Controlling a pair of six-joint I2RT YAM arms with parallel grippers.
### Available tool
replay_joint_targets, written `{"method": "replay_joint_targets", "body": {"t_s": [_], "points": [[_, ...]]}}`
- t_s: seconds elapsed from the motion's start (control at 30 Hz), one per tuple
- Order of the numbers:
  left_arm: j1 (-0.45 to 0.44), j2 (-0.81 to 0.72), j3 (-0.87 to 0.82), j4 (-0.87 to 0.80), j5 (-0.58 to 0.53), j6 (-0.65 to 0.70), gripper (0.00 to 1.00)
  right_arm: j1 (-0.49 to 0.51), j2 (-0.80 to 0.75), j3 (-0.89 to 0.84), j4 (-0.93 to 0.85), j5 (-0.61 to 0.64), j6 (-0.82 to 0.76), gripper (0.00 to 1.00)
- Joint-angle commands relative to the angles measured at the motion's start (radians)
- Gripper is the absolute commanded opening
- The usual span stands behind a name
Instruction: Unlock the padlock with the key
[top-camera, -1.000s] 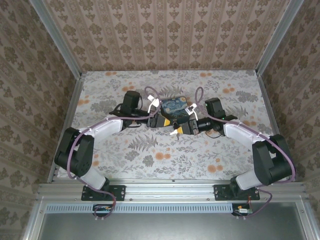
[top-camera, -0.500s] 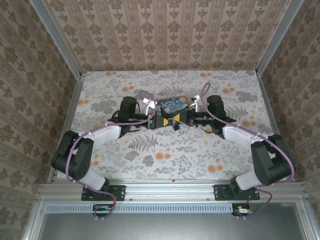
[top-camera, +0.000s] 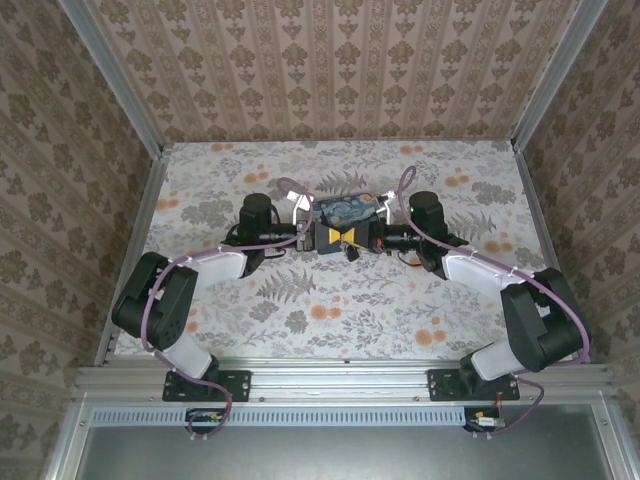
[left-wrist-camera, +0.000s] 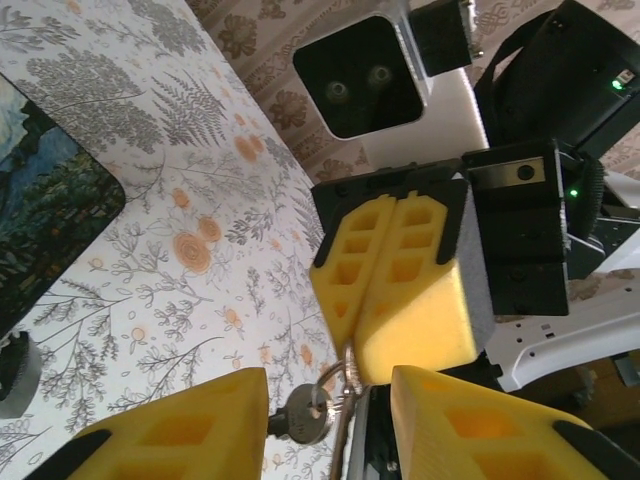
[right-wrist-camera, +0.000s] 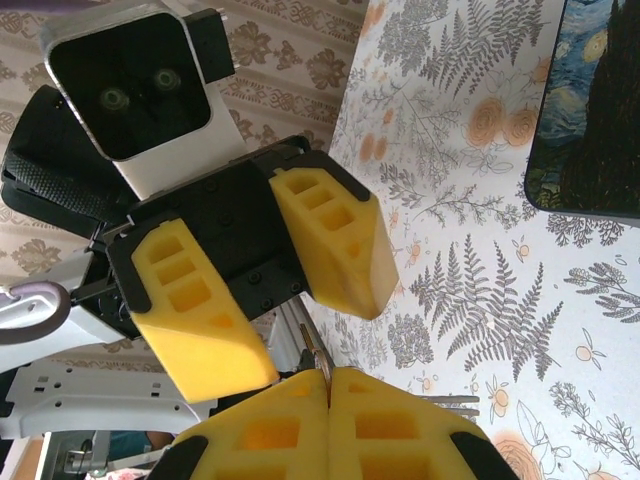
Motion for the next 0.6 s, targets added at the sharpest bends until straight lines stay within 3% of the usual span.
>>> {"method": "replay_joint_targets", "body": {"t_s": [0.0,0.13,0.3,0.47,0.57], "points": [[-0.009,0.000,0.000,0.051,0.048,-0.013,0.31,0.007,0.012,0.014,0.034,0.013,0.008,0.00],[-0.011,-0.007,-0.003,0.048,0.061,-0.010,0.18,0.007,0.016,0.013,0.038,0.017,0.011,0.00],[-0.012,-0.009,-0.006,0.030,0.064,0.002,0.16,0.007,0.010,0.006,0.041,0.020,0.012,0.00],[-0.012,-0.012,0.000,0.028,0.080,0.008,0.00,0.007,0.004,-0.002,0.033,-0.009,-0.001,0.00],[-0.013,-0.017,0.016,0.000,0.111,0.029,0.00,0.001,-0.010,0.008,-0.064,-0.079,-0.107,0.12]]}}
